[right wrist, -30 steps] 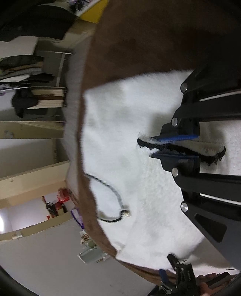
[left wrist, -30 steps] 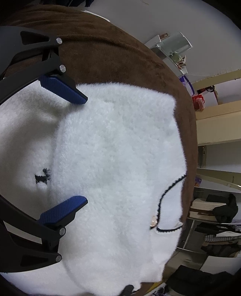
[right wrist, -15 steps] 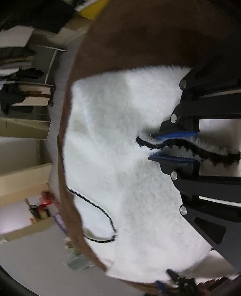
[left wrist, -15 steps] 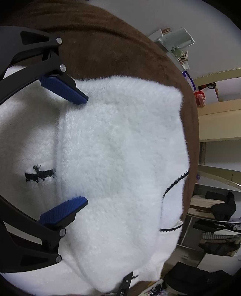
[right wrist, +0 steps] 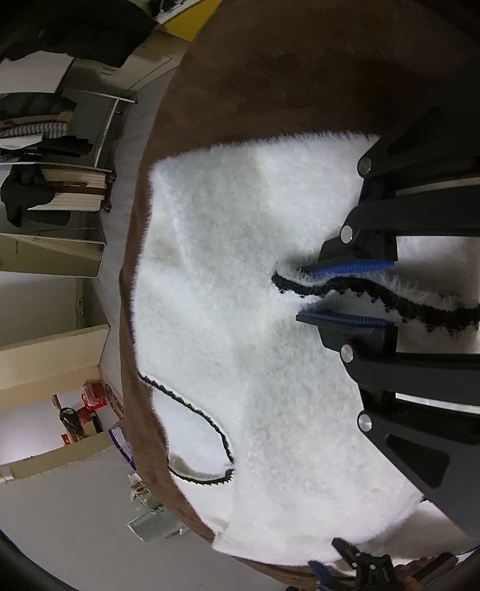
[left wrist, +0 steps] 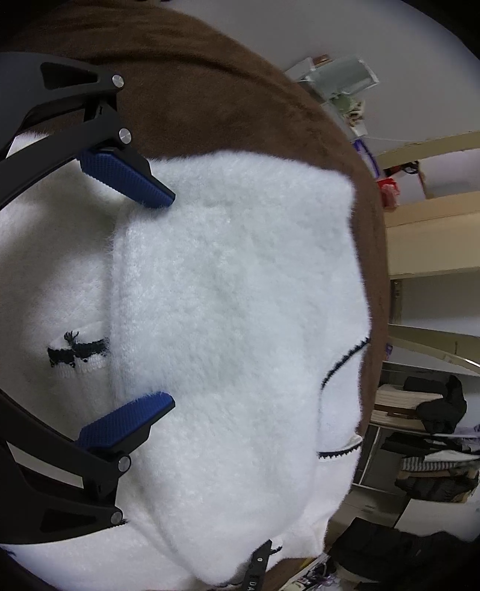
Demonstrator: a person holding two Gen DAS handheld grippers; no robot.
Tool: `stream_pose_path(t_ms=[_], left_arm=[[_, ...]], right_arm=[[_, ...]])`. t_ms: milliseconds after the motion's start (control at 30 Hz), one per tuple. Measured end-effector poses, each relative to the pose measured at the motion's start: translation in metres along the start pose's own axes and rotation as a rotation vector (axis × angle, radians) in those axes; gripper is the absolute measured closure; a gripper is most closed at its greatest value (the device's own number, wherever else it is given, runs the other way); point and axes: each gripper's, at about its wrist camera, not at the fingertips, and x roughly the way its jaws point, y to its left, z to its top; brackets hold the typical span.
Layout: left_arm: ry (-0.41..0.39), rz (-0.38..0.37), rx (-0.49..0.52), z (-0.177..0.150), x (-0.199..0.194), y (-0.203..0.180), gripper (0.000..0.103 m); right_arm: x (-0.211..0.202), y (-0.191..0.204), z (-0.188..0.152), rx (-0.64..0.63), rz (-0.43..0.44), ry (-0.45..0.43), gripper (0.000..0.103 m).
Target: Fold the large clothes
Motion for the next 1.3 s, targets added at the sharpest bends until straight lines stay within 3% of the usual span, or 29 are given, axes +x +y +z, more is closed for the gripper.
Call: stream_pose_path(t_ms=[67,133,267,367,500,700,933,1300], left_arm=[[-0.007,0.002,0.012,0.001,-0.005,0.001,0.006],[-0.022,0.005,0.002,0.004,-0.012,0.004,0.006],[-0.069,-0.013,-0.037,0.012,-0.039,0.016,0.006],[-0.080,-0.028,-0.026,0.013,-0.059,0.020,0.006],[-0.117,-0.032,-0.012,0.000,-0.098,0.031,0.006],[-0.091,-0.047,-0.017,-0.040,-0.140,0.045,0.006],[0.015,-0.071,-0.078,-0.106,-0.167,0.060,0.006],[0.149,-0.082,-0.158,-0.191,-0.177,0.059,0.006]], right_arm=[[-0.007,0.003,0.001,-0.004,-0.005,-0.014,0.069],[-0.015,0.007,0.002,-0.016,-0.018,-0.037,0.047],[-0.040,0.013,0.002,-0.037,-0.040,-0.088,0.040],[-0.063,0.015,-0.006,-0.040,-0.030,-0.109,0.028],[-0.103,0.022,-0.033,-0.069,-0.015,-0.124,0.026],[-0.147,0.033,-0.092,-0.087,-0.024,-0.093,0.026],[-0.191,0.031,-0.153,-0.021,-0.019,-0.048,0.026],[-0.212,0.010,-0.242,0.094,0.004,0.048,0.026]])
